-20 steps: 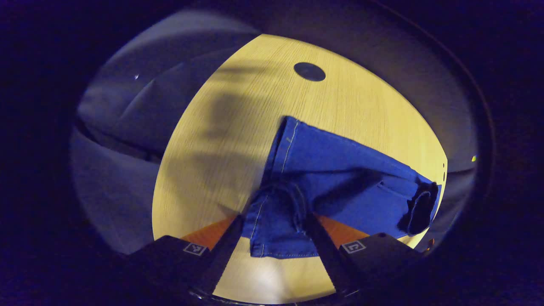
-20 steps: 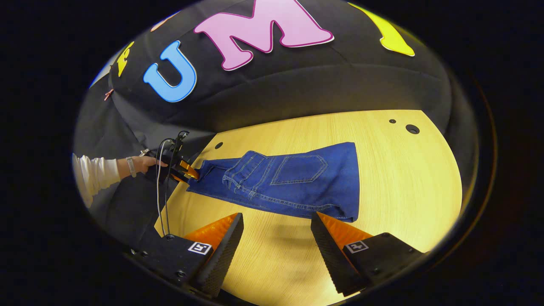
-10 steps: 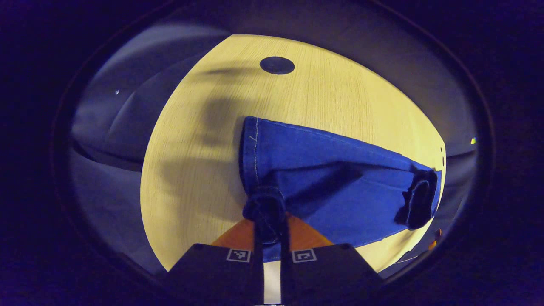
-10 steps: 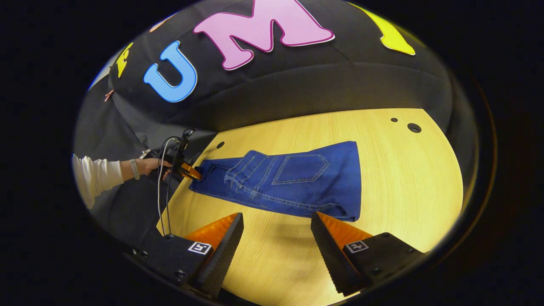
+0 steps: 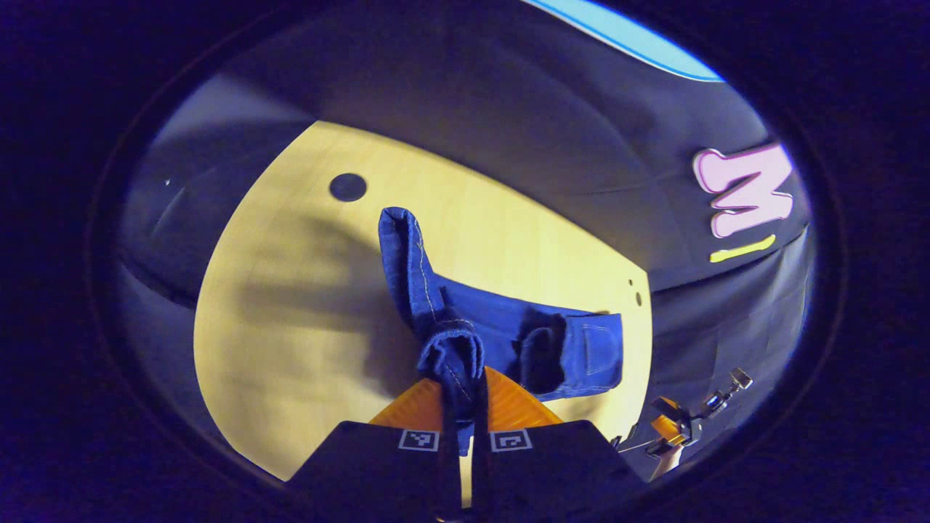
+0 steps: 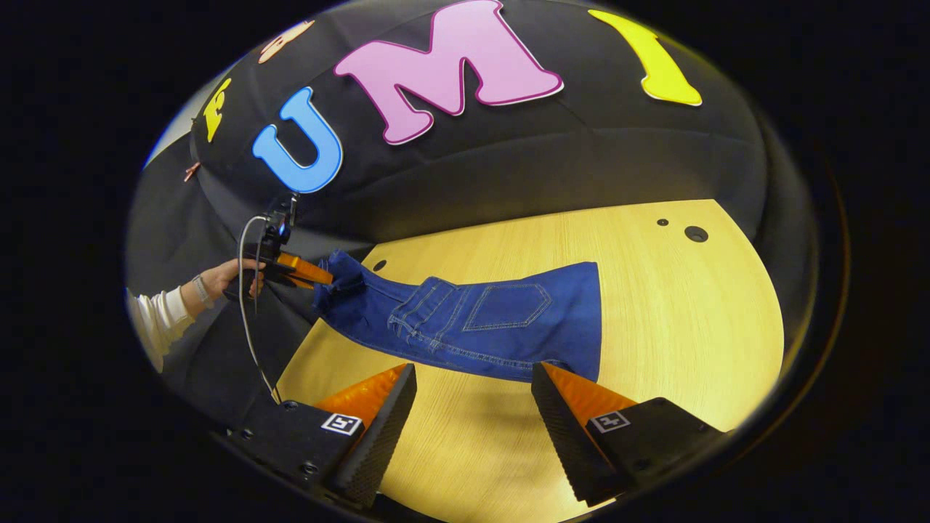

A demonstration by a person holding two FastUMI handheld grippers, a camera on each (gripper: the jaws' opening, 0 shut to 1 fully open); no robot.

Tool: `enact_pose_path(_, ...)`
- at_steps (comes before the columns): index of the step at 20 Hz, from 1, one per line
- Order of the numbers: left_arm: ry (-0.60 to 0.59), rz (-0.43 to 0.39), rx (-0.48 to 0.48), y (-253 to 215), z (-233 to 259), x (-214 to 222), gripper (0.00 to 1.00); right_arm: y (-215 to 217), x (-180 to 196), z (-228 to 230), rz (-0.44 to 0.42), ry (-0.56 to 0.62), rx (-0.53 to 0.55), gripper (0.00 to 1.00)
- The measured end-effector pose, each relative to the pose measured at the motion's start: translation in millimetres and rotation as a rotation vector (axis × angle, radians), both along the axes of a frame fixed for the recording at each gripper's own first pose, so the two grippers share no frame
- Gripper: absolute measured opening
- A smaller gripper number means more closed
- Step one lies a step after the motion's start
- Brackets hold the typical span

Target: Grasp the waist and the cuffs of the jeans and fold them to make the two legs overlap; first hold the waist and fold one-third of the jeans toward the cuffs, then hold the cuffs and fold the remaining one-third in the same direction to finish folding.

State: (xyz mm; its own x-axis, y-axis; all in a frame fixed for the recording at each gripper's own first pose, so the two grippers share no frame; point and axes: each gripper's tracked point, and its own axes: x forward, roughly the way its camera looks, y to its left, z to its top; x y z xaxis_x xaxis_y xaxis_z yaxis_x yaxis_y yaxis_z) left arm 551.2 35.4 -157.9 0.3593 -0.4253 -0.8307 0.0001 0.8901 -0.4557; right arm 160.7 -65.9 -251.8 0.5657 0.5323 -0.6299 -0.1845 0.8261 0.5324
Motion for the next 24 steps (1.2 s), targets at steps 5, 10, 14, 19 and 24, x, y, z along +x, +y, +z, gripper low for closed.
enact_pose_path(5,-0.145,-0.192,-0.164,-173,84,9,0.11,-22,-7,13,-0.014,-0.038,-0.011,0.97)
enact_pose_path(10,-0.089,-0.387,-0.163,-340,18,-26,0.11,-72,-23,9,-0.061,-0.048,-0.057,0.97)
enact_pose_path(14,0.044,-0.449,0.041,-367,-114,-47,0.11,-110,-32,0,-0.090,-0.041,-0.097,0.97)
enact_pose_path(19,0.053,-0.381,0.180,-365,-192,-48,0.24,-137,-36,-1,-0.079,-0.063,-0.135,0.97)
enact_pose_path(24,-0.082,-0.322,0.156,-377,-152,-51,0.98,-138,-25,17,-0.083,-0.120,-0.130,0.97)
